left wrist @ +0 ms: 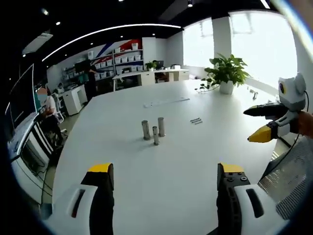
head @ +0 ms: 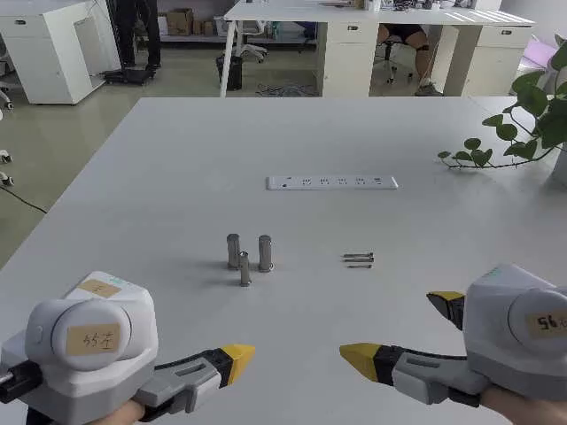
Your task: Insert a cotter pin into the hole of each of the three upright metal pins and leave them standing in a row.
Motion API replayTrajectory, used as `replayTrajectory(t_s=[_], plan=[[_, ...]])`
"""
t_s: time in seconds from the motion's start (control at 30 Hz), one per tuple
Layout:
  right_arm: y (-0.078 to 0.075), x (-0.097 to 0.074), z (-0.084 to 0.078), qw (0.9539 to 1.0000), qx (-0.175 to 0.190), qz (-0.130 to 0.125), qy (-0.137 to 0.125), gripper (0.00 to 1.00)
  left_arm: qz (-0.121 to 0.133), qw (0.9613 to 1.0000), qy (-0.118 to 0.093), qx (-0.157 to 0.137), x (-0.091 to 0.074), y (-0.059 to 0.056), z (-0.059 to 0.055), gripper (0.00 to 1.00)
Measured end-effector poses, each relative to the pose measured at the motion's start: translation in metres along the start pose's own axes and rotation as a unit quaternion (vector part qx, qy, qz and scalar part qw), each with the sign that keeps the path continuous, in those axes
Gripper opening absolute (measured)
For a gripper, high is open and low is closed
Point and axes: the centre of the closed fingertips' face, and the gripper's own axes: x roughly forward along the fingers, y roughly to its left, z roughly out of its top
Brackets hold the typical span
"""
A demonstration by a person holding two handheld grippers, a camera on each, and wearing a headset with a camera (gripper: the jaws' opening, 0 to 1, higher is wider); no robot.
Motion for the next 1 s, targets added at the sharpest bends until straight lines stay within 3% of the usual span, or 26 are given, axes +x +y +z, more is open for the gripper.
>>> replayTrajectory(t_s=[0.6,1.0], plan=[[-0.0009,0.0033,-0.002,0.9998,-0.014,0.009,0.014,0.87,-0.021,0.9998,0.0,0.007,0.0042,-0.0054,0.0017,0.91],[-0.005,0.0012,-0.0027,0.9998,-0.018,0.002,0.011,0.94,-0.028,0.9995,0.0,0.012,0.0048,-0.0097,0.0035,0.94]])
